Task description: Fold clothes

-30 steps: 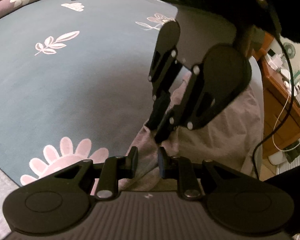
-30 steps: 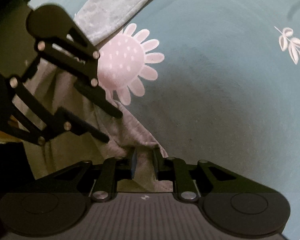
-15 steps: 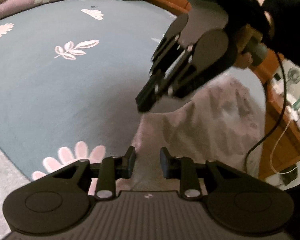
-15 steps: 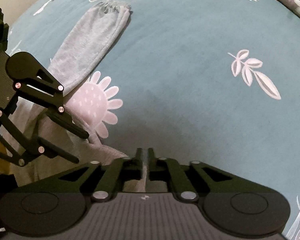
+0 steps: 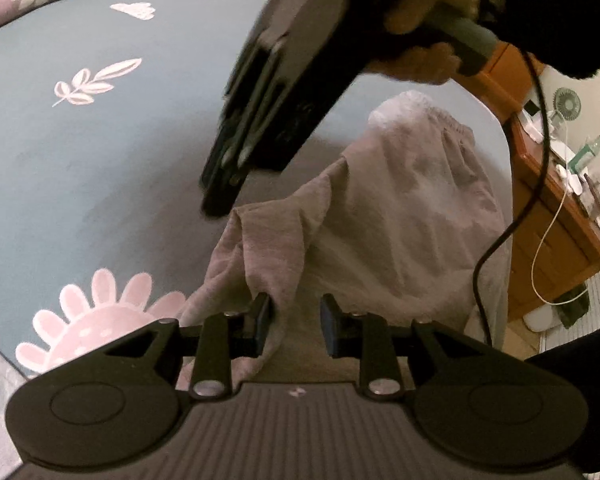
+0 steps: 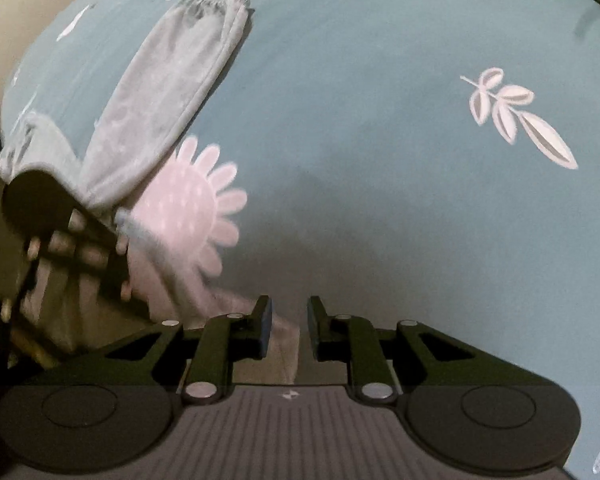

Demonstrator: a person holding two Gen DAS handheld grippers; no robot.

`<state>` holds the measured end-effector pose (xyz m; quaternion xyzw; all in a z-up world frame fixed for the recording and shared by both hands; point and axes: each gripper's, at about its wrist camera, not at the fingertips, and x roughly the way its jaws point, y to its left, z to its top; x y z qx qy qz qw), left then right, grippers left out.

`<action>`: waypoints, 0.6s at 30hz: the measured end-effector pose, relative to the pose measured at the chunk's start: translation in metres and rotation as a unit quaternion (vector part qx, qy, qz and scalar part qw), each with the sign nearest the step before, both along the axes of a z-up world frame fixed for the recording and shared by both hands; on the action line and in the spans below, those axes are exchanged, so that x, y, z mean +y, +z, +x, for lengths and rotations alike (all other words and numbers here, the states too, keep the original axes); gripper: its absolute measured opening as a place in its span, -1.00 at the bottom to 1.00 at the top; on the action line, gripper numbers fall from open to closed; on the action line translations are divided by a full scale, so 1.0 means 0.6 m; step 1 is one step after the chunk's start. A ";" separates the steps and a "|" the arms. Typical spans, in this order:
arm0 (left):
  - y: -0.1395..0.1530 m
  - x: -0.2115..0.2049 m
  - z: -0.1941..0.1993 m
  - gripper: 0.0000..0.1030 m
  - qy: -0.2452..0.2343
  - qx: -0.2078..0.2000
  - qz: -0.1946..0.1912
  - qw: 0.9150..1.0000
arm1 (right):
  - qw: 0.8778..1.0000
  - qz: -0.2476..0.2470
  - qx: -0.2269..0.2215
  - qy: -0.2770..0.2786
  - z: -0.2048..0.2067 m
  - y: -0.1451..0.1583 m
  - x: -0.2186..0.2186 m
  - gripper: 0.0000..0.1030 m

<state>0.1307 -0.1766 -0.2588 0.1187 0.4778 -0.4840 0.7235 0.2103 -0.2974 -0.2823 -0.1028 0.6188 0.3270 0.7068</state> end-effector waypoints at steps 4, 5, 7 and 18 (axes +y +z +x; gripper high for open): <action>0.005 0.004 0.001 -0.51 -0.001 0.003 -0.011 1.000 | 0.999 -0.033 0.017 0.032 -0.019 -0.021 0.010 -0.54; 0.005 0.005 0.000 -0.51 -0.003 0.003 -0.012 1.000 | 0.998 -0.041 0.026 0.031 -0.026 -0.024 0.005 -0.51; 0.005 0.002 0.000 -0.51 -0.006 0.003 -0.018 1.000 | 0.997 -0.049 0.041 0.031 -0.039 -0.030 -0.001 -0.47; -0.031 -0.025 0.031 -0.35 0.009 0.090 -0.055 0.994 | 0.999 -0.015 0.000 -0.049 -0.056 0.022 -0.035 -0.36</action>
